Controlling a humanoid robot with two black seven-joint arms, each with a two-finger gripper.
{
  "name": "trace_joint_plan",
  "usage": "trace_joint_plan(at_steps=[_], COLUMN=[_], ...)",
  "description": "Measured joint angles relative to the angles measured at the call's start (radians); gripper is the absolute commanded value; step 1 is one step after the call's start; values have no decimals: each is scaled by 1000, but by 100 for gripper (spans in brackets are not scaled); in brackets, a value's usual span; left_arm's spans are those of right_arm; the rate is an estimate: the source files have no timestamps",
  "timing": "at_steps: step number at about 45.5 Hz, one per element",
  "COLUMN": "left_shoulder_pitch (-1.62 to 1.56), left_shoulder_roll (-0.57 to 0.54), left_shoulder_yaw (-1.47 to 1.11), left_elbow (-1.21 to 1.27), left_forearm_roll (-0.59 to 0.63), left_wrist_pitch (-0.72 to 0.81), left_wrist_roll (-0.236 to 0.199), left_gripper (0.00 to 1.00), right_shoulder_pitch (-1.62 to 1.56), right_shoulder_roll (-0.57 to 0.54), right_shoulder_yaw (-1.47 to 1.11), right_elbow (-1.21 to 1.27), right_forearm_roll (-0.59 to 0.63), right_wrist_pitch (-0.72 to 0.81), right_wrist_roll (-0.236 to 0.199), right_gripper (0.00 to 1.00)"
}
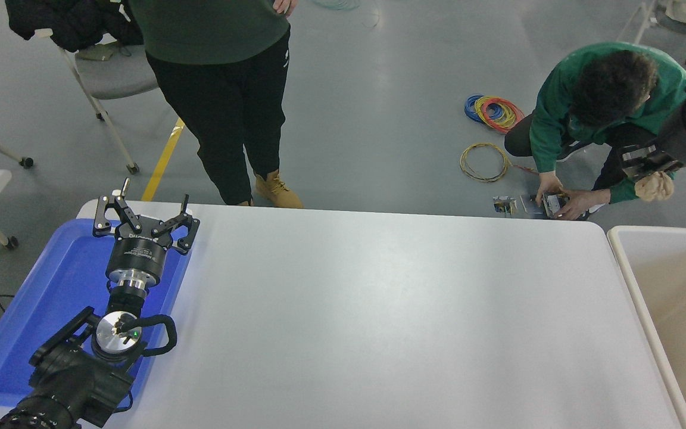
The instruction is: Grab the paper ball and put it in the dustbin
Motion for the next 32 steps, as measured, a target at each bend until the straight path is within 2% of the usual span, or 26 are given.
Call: trace_joint_plan(at_steps=[13,32], left_shoulder_pitch=[0,0], left_shoulder_roll=[0,0], left_shoulder_yaw=[0,0], left_elbow=[0,0], left_forearm_roll=[0,0], left_wrist_pitch=[0,0], left_wrist_roll=[0,0], left_gripper=[100,100], right_shoulder_pitch=[-299,-725], right_shoulder_roll=[-53,-68], right_shoulder_yaw=[35,230], right_elbow=[-269,-557], right_forearm_roll=[2,107], right_wrist_pitch=[-109,-242], right_wrist_roll=[-3,-22], right_gripper=[0,0])
